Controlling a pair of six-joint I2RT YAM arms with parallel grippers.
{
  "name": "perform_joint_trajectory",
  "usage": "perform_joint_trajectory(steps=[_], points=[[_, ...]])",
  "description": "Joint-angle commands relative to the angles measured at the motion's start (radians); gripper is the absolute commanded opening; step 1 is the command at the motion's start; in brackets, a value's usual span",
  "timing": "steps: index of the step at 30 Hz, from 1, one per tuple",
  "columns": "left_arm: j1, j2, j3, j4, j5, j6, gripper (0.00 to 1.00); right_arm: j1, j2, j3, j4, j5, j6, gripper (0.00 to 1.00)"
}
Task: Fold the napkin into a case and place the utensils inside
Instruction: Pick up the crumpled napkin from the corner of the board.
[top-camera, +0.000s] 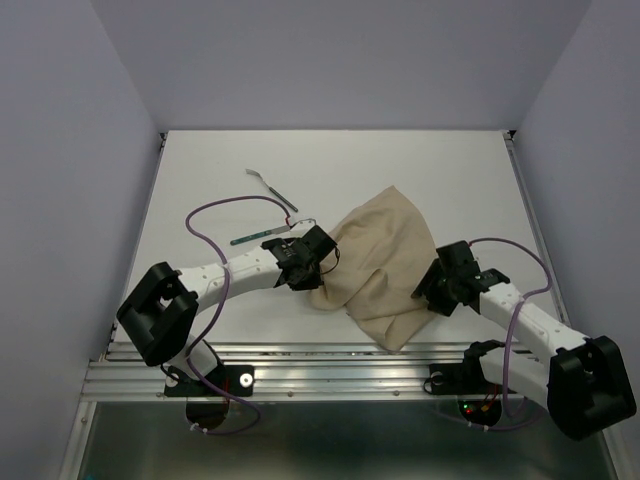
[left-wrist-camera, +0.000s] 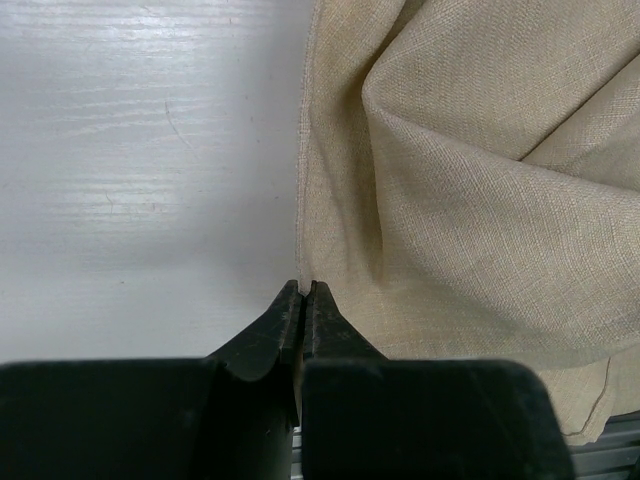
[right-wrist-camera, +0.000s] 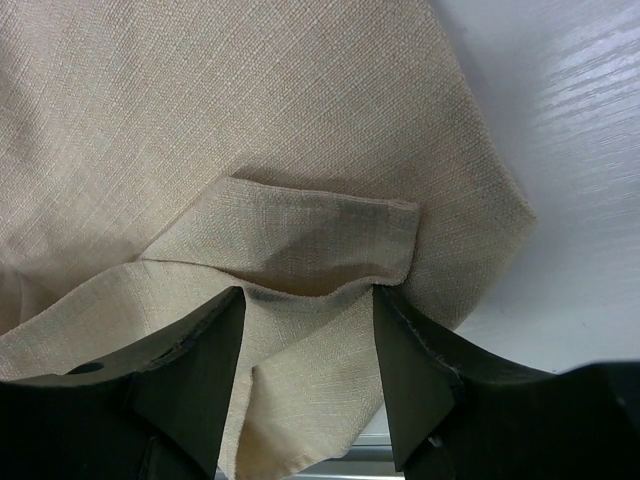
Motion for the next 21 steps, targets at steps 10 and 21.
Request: perform_joint_trajectory(steps=[10, 21], points=[[0.0, -0.012, 0.012, -0.01, -0.017, 0.01, 0.0, 0.01, -0.008, -0.016, 0.023, 0.058, 0.028, 0.25], [0.017, -0.047, 0.048, -0.037, -0.023, 0.04, 0.0, 0.01, -0.008, 0.129, -0.028, 0.236, -0.039, 0.01]])
